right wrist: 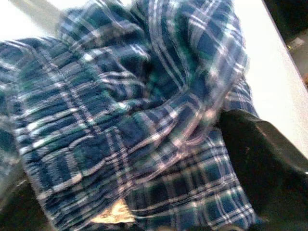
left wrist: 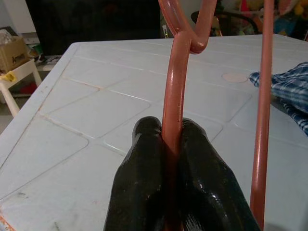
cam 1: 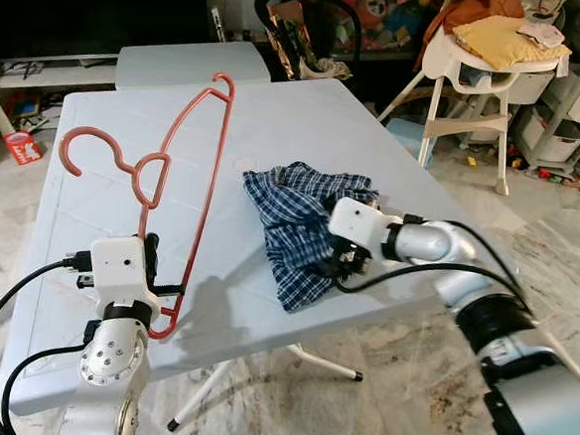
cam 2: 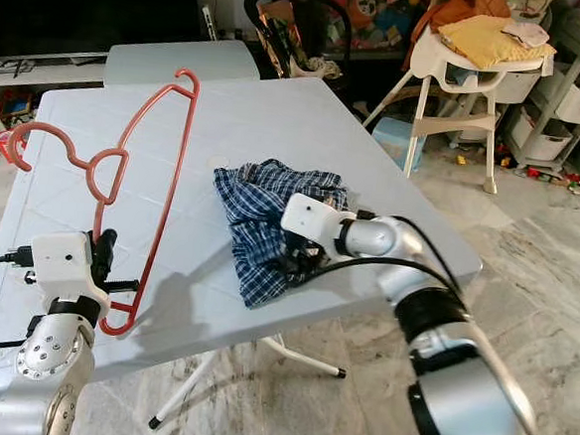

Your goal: Hang hanger

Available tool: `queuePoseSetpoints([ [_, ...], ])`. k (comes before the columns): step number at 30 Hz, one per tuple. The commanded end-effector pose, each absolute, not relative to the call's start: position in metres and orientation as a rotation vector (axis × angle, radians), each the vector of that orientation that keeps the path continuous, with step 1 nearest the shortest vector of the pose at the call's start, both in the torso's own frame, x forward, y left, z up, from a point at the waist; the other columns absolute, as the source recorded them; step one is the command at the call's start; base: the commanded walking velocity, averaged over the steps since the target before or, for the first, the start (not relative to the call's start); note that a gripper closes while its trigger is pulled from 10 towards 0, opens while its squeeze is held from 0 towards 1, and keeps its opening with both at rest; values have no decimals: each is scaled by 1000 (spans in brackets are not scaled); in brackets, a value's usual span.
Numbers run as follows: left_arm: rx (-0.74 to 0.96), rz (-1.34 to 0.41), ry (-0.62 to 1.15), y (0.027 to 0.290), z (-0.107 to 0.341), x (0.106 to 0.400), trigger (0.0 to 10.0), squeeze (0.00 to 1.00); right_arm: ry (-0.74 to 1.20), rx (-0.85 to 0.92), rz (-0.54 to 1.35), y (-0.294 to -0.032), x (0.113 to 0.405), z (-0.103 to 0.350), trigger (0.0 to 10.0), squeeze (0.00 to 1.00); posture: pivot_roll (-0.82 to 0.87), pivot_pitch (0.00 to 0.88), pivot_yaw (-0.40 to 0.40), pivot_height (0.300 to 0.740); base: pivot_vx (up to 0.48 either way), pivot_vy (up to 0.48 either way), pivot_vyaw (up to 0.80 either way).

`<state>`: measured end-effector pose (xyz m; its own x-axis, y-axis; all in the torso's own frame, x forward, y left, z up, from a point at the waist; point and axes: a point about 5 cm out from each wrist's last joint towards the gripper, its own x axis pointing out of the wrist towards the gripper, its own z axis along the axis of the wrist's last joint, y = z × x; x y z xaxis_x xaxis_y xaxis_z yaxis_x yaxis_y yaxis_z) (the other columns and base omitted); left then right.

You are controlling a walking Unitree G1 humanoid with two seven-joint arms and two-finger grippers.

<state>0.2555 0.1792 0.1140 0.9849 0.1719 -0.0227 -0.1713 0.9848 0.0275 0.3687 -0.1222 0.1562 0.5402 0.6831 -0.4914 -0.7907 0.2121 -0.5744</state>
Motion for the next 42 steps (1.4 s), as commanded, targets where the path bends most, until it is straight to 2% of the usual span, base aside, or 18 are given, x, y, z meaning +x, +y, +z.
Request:
queuePoseSetpoints([
  [1,36,161,93,177,100,254,10000,0,133,-873,1096,-119,364,160,10000,945,46,0,0,740,0,0,0],
  [5,36,164,96,178,100,253,10000,0,117,-802,1150,-126,357,168,10000,949,48,0,-4,740,0,0,0],
  [10,35,168,98,179,99,252,10000,0,97,-572,1198,-130,347,174,10000,953,47,0,-3,740,0,0,0],
  [13,35,167,99,179,99,252,10000,0,81,-358,1254,-126,337,180,10000,957,42,0,0,740,0,0,0],
  [15,35,165,98,179,99,253,10000,0,72,-292,1263,-124,334,182,10000,953,38,0,4,740,0,0,0],
  [19,36,158,96,178,100,254,10000,0,25,-220,1190,-123,338,187,10000,949,37,0,5,740,0,0,0],
  [23,44,153,106,179,97,252,10000,0,-2,-210,970,-130,346,181,10000,898,38,0,3,740,0,0,0],
  [25,54,152,115,181,94,250,10000,0,2,-171,869,-133,346,173,10000,659,36,0,1,740,0,0,0],
  [26,64,148,113,181,94,249,10000,0,-9,-174,833,-133,346,170,10000,475,34,0,2,740,0,0,0],
  [27,75,142,107,181,95,248,10000,0,-13,-162,813,-133,344,167,10000,141,34,0,2,740,0,0,0],
  [28,87,133,98,181,96,248,10000,0,-19,-153,809,-132,340,164,10000,20,32,0,3,740,0,0,0],
  [35,172,5,43,170,99,242,10000,0,0,-77,763,-118,315,139,10000,0,6,0,20,740,0,0,0],
  [39,225,-37,25,164,99,239,10000,0,-38,-40,524,-124,310,132,10000,0,-3,0,21,740,0,0,0],
  [42,234,-32,31,164,97,238,10000,0,-42,-48,442,-125,302,127,10000,0,-12,0,25,740,0,0,0],
])
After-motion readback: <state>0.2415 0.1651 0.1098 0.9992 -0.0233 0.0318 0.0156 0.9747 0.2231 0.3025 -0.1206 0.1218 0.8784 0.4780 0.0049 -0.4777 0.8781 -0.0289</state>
